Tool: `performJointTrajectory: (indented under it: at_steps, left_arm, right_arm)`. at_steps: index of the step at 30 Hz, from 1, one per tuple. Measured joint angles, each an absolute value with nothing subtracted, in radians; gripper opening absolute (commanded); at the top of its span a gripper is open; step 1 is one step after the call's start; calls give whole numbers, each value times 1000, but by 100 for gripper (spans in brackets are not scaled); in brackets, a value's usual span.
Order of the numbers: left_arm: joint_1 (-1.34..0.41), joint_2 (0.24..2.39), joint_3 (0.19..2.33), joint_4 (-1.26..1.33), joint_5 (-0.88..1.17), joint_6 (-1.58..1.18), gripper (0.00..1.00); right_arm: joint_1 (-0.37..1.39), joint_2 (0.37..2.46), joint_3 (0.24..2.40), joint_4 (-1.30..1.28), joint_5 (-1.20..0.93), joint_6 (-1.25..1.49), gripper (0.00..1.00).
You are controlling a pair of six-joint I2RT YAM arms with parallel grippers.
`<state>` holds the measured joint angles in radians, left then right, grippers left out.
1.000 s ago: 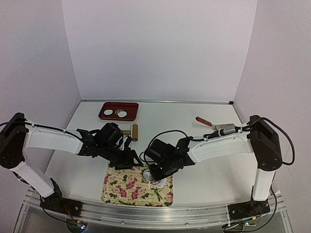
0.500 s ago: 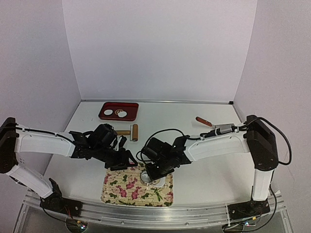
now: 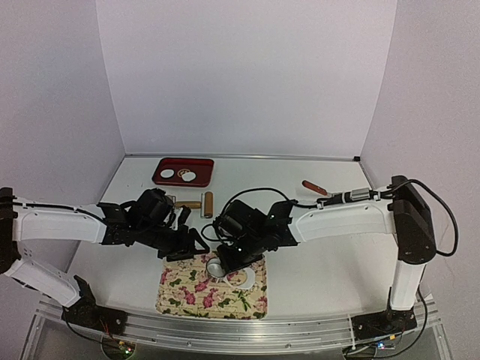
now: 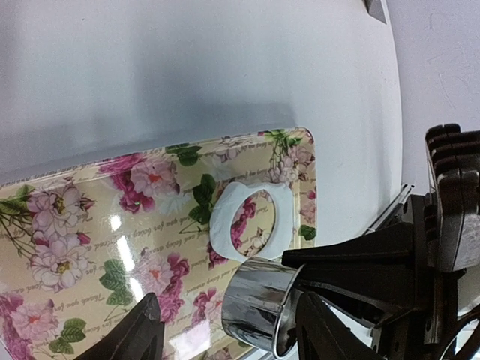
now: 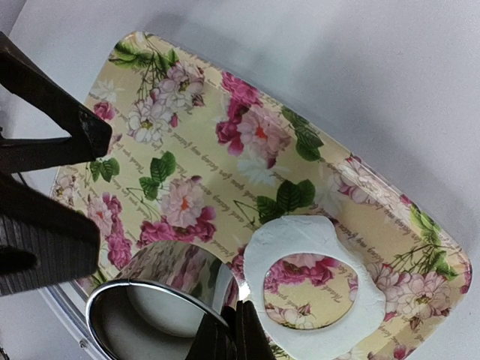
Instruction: Roll out the dumpling wrappers from the dough
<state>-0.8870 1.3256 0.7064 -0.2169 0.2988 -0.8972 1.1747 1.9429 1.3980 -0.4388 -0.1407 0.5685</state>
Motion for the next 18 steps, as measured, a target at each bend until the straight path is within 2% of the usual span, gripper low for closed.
performJointTrajectory:
  at_steps: [6, 18]
  left_arm:
    - [-881, 1275, 690, -248, 345, -879, 67]
    - [-881, 1265, 652, -389, 346, -875, 68]
  right_arm:
    - [1184, 1979, 1447, -438, -140, 556, 0]
    - [1200, 2086, 1545, -481, -84, 547, 0]
